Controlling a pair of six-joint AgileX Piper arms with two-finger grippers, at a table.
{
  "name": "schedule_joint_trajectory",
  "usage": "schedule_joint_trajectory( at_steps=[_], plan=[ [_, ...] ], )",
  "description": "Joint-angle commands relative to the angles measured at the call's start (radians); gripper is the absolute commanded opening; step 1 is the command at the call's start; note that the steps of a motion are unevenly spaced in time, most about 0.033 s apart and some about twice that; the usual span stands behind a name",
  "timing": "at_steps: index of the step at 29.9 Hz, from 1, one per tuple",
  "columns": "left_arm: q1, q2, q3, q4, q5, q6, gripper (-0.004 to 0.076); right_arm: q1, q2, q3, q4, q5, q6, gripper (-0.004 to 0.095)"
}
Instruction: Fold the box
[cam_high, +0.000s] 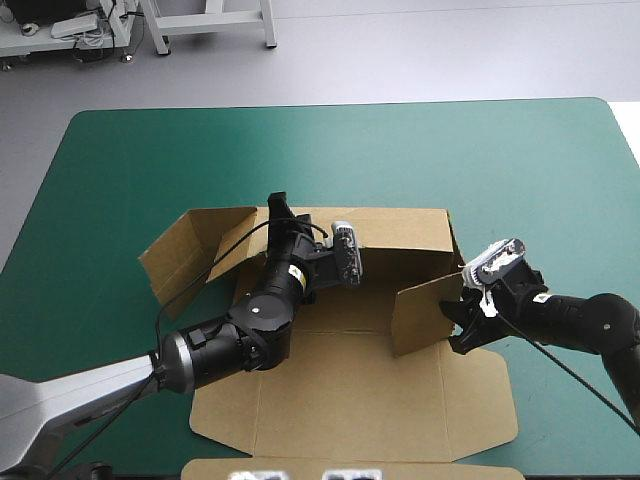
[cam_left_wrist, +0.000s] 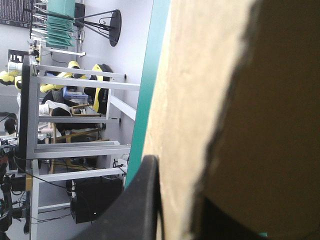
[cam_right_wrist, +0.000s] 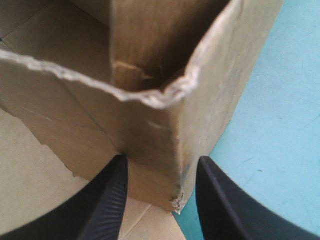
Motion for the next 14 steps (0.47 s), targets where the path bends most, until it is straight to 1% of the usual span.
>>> schedule_joint_trajectory(
  at_steps=[1, 3, 6, 9, 14],
  plan=[
    [-0.010, -0.020, -0.016, -0.025, -0.031, -0.014, -0.0009, 0.002, -0.011, -0.035, 0.042, -0.019, 0.003, 0.0407],
    [-0.010, -0.020, -0.016, -0.025, -0.031, -0.014, -0.0009, 0.002, -0.001, -0.035, 0.057, -0.021, 0.002, 0.0407],
    [-0.010, -0.020, -0.016, -0.025, -0.031, -0.014, -0.0009, 0.002, 0.035, -0.035, 0.126, -0.027, -0.006, 0.0411],
    [-0.010, -0.020, -0.016, -0.025, -0.031, -0.014, -0.0009, 0.002, 0.074, -0.035, 0.186, -0.055, -0.020, 0.0411],
    [-0.010, -0.020, -0.016, -0.025, -0.034, -0.014, -0.0009, 0.002, 0.134, -0.035, 0.243, -0.115, -0.020, 0.0410]
  ],
)
